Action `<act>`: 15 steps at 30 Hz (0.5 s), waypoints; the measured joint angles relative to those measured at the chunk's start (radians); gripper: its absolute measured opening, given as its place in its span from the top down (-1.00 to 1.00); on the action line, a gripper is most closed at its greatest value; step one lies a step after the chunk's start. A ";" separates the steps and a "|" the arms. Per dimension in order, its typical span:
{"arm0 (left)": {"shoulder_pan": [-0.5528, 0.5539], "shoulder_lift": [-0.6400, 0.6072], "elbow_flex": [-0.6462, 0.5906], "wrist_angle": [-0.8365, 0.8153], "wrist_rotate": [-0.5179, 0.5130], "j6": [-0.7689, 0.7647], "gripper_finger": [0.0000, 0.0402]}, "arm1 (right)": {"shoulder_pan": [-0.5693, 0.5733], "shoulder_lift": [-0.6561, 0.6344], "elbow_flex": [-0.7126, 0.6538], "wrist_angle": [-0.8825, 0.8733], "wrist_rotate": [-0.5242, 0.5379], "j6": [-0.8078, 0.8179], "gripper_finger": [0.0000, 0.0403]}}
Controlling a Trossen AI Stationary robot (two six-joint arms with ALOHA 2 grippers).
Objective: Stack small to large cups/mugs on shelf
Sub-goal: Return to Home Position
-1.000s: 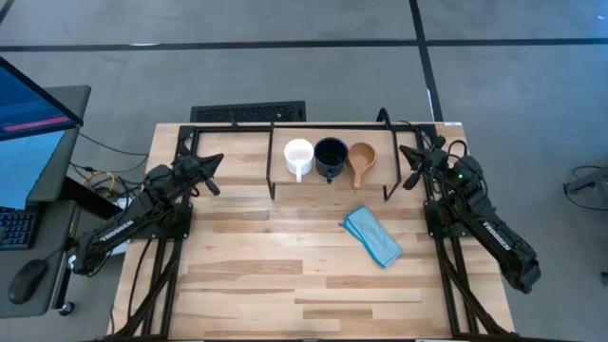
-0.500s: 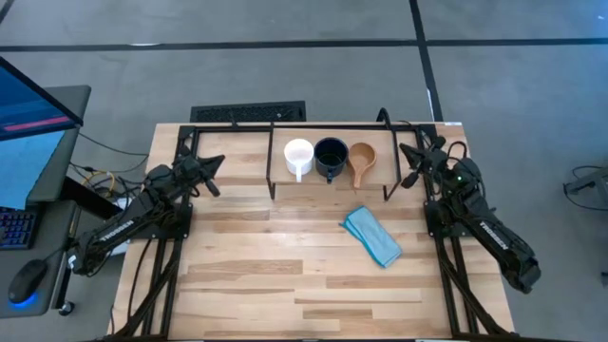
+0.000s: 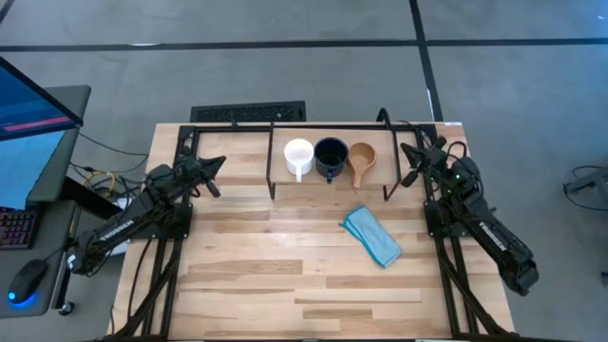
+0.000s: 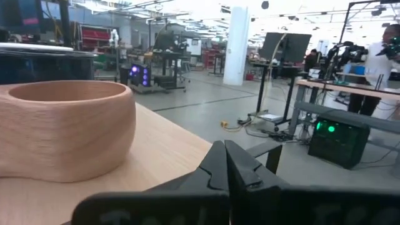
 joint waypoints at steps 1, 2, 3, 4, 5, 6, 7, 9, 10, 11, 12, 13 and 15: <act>0.000 0.005 0.000 0.000 0.000 0.003 1.00 | -0.001 0.000 0.000 0.000 0.000 0.000 0.98; 0.000 0.010 0.000 0.000 0.000 0.007 1.00 | -0.003 0.000 0.000 0.000 -0.001 0.000 0.98; 0.000 0.017 0.000 0.000 0.000 0.008 1.00 | -0.005 0.000 0.000 0.000 0.000 0.000 0.97; 0.000 0.025 0.000 0.000 0.000 0.008 1.00 | -0.005 0.000 0.000 0.000 0.000 0.000 0.96; 0.000 0.033 0.000 0.000 0.000 0.008 1.00 | -0.005 0.000 0.000 0.000 0.000 0.000 0.95; 0.000 0.042 0.000 0.000 0.000 0.002 1.00 | -0.005 0.000 0.000 0.000 -0.001 0.000 0.93; 0.000 0.050 0.000 0.000 0.000 -0.002 1.00 | -0.005 0.000 0.000 -0.001 0.000 0.000 0.92; 0.000 0.066 0.000 0.000 0.000 -0.010 1.00 | -0.005 0.001 0.000 -0.001 0.000 0.000 0.88; 0.000 0.072 0.000 0.000 0.000 -0.009 1.00 | -0.005 0.001 0.000 -0.001 0.000 0.000 0.86; 0.000 0.077 0.000 0.000 0.000 -0.006 1.00 | -0.005 0.001 0.000 -0.001 0.000 0.000 0.84; 0.000 0.082 0.000 0.000 0.000 0.000 1.00 | -0.005 0.001 0.000 -0.001 0.000 0.002 0.83; 0.000 0.087 0.000 0.000 0.000 0.005 1.00 | -0.005 0.001 0.000 -0.001 0.000 0.013 0.82; 0.000 0.091 0.000 0.000 -0.001 0.008 1.00 | -0.005 0.001 0.000 -0.001 0.000 0.044 0.82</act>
